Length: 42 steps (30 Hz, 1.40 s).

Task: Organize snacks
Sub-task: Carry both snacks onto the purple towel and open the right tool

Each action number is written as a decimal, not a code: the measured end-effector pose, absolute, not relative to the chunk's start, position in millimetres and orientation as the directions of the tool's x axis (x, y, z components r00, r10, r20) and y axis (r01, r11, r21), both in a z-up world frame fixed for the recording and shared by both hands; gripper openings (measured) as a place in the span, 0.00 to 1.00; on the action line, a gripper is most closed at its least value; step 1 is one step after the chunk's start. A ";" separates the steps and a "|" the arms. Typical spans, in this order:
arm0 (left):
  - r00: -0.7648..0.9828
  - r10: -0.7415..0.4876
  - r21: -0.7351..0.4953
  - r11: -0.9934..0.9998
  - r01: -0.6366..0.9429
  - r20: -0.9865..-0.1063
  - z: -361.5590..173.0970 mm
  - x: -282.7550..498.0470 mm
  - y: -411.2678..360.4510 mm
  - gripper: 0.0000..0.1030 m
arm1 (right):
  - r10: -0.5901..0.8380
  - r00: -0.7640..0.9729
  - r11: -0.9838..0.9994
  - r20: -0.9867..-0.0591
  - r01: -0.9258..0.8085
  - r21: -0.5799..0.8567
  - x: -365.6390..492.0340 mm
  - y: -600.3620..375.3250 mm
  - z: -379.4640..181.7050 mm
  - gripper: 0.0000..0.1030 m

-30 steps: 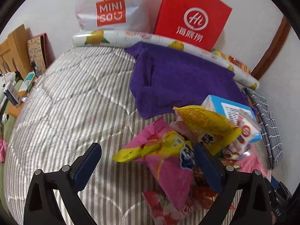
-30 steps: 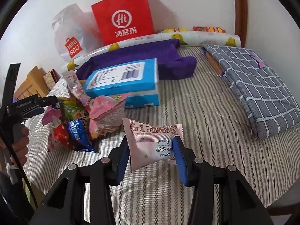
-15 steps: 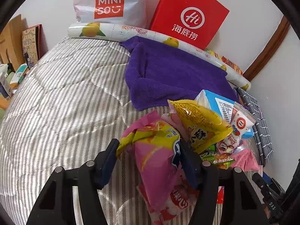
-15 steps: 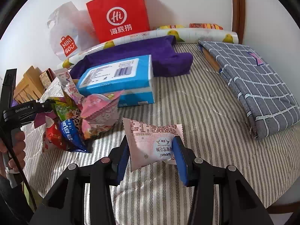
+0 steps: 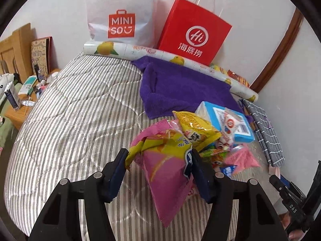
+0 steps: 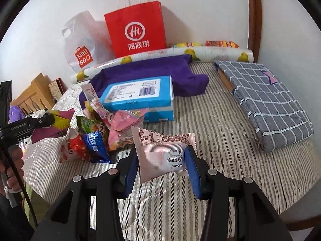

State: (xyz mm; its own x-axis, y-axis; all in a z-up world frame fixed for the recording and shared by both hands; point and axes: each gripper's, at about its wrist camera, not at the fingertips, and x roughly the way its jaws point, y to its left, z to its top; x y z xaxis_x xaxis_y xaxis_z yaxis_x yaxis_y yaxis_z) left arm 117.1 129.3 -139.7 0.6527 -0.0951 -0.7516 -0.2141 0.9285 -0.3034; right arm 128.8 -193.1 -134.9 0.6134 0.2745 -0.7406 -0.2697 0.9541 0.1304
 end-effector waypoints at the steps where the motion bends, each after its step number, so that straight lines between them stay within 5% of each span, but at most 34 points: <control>1: 0.658 -0.100 -0.307 0.929 -0.207 -0.746 -135.2 113.8 127.6 0.58 | 0.274 0.617 0.954 -0.738 -0.270 0.128 126.6 -192.9 -132.0 0.44; 26: 0.735 -0.199 -0.300 0.954 -0.005 -0.648 -37.7 143.6 52.3 0.58 | 0.280 0.703 0.954 -0.653 -0.277 0.112 149.4 -189.5 -45.5 0.44; 42: 0.715 -0.205 -0.298 0.955 -0.005 -0.668 -43.0 219.3 68.0 0.58 | 0.286 0.703 0.951 -0.651 -0.291 0.104 224.2 -162.6 -42.3 0.44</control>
